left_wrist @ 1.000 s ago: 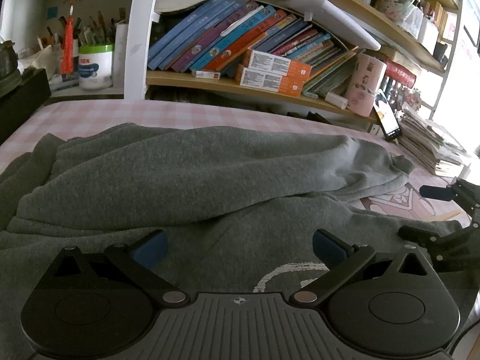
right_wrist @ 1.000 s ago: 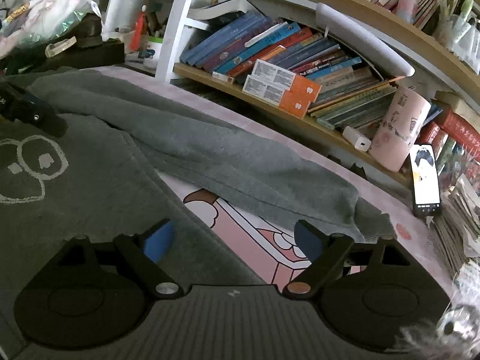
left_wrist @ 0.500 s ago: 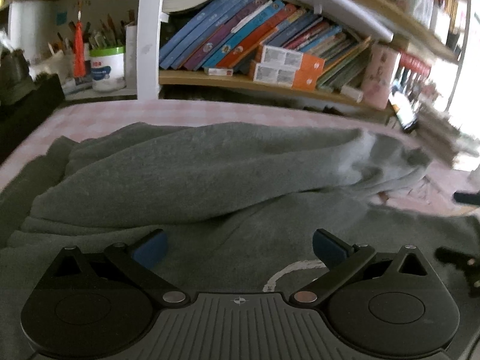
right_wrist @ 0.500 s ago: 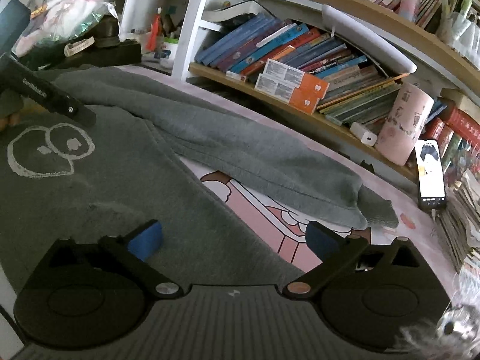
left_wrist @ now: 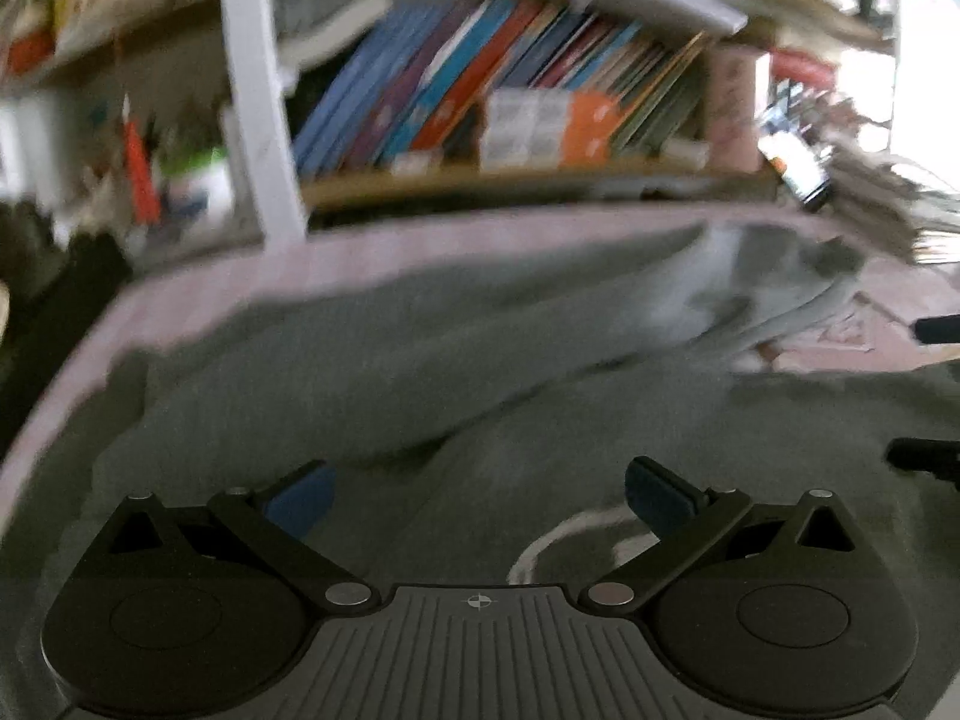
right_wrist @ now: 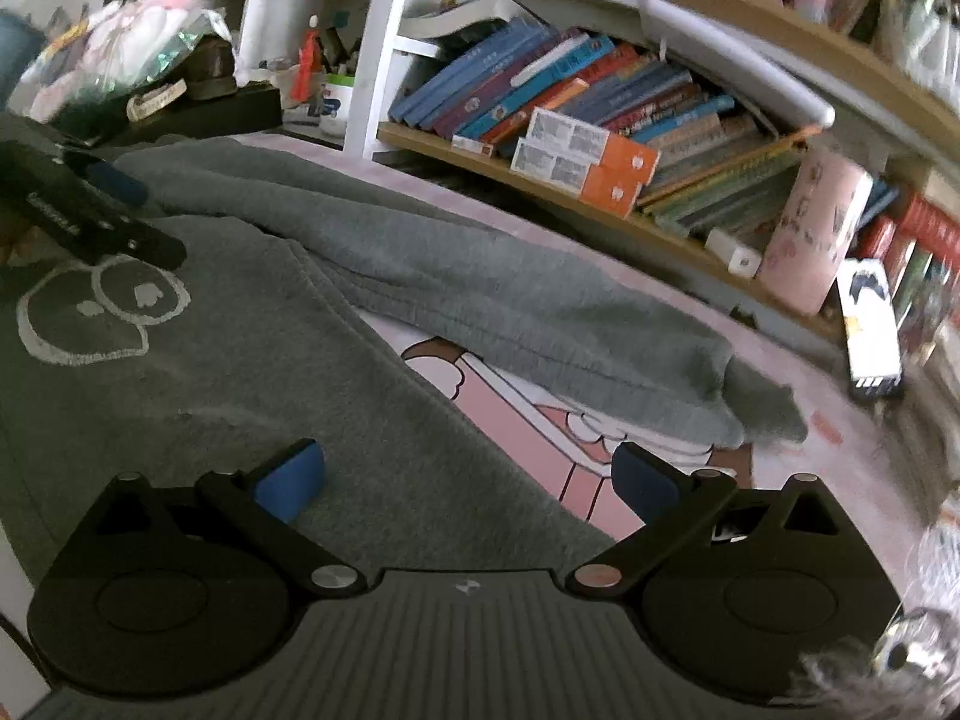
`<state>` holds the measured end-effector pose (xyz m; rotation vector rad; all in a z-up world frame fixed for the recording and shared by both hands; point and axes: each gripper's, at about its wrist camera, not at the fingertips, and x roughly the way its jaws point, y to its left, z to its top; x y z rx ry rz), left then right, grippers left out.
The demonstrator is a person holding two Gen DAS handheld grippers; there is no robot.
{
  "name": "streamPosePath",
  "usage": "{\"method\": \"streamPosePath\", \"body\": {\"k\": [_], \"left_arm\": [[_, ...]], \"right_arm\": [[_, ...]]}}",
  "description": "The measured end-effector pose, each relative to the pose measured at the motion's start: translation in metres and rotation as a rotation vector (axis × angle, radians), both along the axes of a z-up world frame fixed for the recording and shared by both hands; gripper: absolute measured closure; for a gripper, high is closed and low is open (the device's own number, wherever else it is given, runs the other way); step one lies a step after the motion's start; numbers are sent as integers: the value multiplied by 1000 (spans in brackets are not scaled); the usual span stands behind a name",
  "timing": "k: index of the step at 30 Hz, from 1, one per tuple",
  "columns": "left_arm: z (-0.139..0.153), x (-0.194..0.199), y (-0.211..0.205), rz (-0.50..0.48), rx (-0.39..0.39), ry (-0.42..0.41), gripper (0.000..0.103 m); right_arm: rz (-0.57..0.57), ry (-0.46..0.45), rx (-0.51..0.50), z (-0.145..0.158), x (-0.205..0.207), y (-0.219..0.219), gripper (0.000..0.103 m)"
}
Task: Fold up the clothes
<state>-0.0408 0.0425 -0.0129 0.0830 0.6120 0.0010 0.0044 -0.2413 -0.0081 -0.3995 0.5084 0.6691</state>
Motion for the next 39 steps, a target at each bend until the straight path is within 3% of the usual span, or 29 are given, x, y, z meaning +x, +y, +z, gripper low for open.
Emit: {"method": "streamPosePath", "body": {"k": [7, 10, 14, 15, 16, 17, 19, 23, 27, 30, 36, 39], "left_arm": [[33, 0, -12, 4, 97, -73, 0], [37, 7, -7, 62, 138, -62, 0], [44, 22, 24, 197, 103, -50, 2], [46, 26, 33, 233, 98, -52, 5], [48, 29, 43, 265, 98, -55, 18], [50, 32, 53, 298, 97, -57, 40], [51, 40, 74, 340, 67, -43, 67], [42, 59, 111, 387, 8, 10, 74], [21, 73, 128, 347, -109, 131, 82], [7, 84, 135, 330, -153, 184, 87], [-1, 117, 168, 436, -177, 177, 90], [-5, 132, 190, 537, -175, 146, 93]], "right_arm": [[-7, 20, 12, 0, 1, -1, 0], [-7, 20, 12, 0, 1, -1, 0], [-7, 19, 11, 0, 2, -1, 0], [-7, 19, 11, 0, 2, -1, 0], [-8, 19, 11, 0, 1, -1, 0], [-8, 19, 11, 0, 1, -1, 0], [-8, 22, 12, 1, 1, -1, 0], [-8, 29, 16, 1, 2, -1, 0], [-8, 36, 20, 1, 4, -2, 0], [-8, 40, 22, 1, 4, -2, 0], [-9, 40, 23, 1, 4, -2, 0], [-12, 32, 20, 0, 1, -2, 0]]}}
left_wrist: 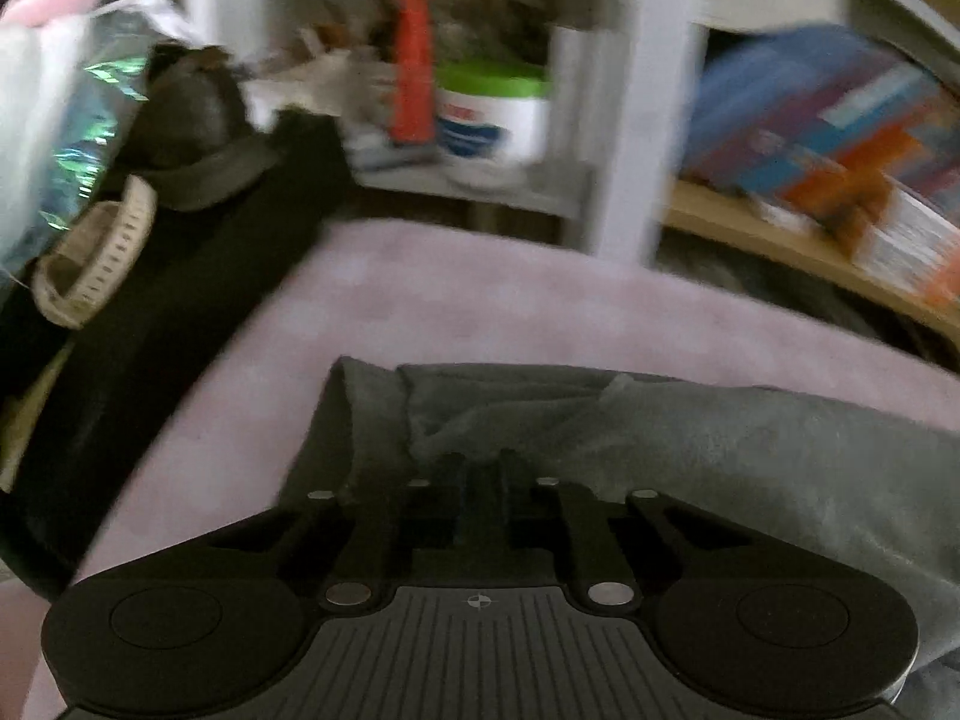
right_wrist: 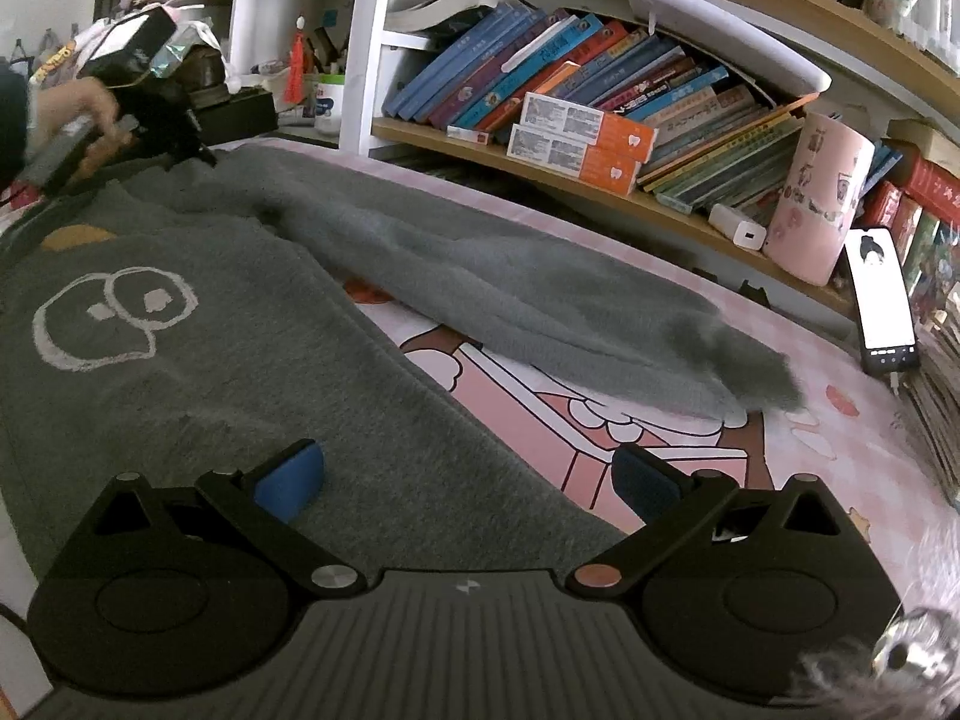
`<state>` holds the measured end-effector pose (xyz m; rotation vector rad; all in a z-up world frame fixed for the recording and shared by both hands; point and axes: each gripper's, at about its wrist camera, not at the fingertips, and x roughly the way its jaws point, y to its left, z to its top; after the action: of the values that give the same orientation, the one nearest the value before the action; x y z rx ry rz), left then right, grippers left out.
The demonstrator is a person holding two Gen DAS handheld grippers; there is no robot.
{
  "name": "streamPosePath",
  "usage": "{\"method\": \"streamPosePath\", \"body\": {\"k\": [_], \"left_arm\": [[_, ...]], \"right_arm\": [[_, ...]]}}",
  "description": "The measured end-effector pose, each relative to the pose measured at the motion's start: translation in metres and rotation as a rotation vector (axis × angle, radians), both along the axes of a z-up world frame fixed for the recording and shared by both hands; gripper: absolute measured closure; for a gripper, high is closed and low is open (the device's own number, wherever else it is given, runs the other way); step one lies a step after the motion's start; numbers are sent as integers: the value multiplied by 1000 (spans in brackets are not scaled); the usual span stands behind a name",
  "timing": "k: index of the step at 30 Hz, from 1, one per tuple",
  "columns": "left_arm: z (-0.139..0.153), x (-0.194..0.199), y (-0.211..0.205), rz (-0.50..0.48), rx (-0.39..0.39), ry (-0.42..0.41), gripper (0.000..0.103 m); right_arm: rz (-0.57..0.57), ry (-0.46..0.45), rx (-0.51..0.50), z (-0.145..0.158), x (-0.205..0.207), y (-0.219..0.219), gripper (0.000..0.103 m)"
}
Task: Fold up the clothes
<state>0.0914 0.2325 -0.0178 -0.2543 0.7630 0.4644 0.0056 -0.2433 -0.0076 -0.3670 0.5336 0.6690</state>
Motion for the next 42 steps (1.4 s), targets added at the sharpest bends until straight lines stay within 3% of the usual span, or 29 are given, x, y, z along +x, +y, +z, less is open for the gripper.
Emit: {"method": "streamPosePath", "body": {"k": [4, 7, 9, 10, 11, 17, 20, 22, 27, 33, 36, 42], "left_arm": [[-4, 7, 14, 93, 10, -49, 94], [-1, 7, 7, 70, 50, -46, 92], [9, -5, 2, 32, 37, -73, 78], [14, -13, 0, 14, 36, -101, 67], [20, -25, -3, -1, 40, -126, 63], [33, -104, -6, 24, 30, -145, 60], [29, -150, -16, 76, 56, -147, 45], [24, -178, -23, 102, 86, -144, 41], [13, -208, -20, 158, 49, -114, 41], [3, -203, -1, 225, -73, -139, 42], [-5, -202, 0, 256, -115, -161, 44], [-7, -204, -18, 192, -126, -177, 43]], "right_arm": [[-1, -4, 2, 1, -1, -1, 0], [-17, 2, 14, 1, 1, -3, 0], [-37, 9, 28, 2, 3, -6, 0], [-48, 16, 35, 3, 5, -7, 0], [-58, 23, 43, 3, 8, -9, 0], [-76, 21, 68, 5, 9, -14, 0], [-75, 4, 76, 6, 6, -15, 0], [-77, -6, 81, 7, 5, -16, 0], [-82, -50, 34, 7, -6, -18, 0], [-91, -54, -40, 2, -23, -43, 0], [-170, -47, -52, 2, -26, -69, 0], [-255, 29, 12, 1, -28, -120, 0]]}}
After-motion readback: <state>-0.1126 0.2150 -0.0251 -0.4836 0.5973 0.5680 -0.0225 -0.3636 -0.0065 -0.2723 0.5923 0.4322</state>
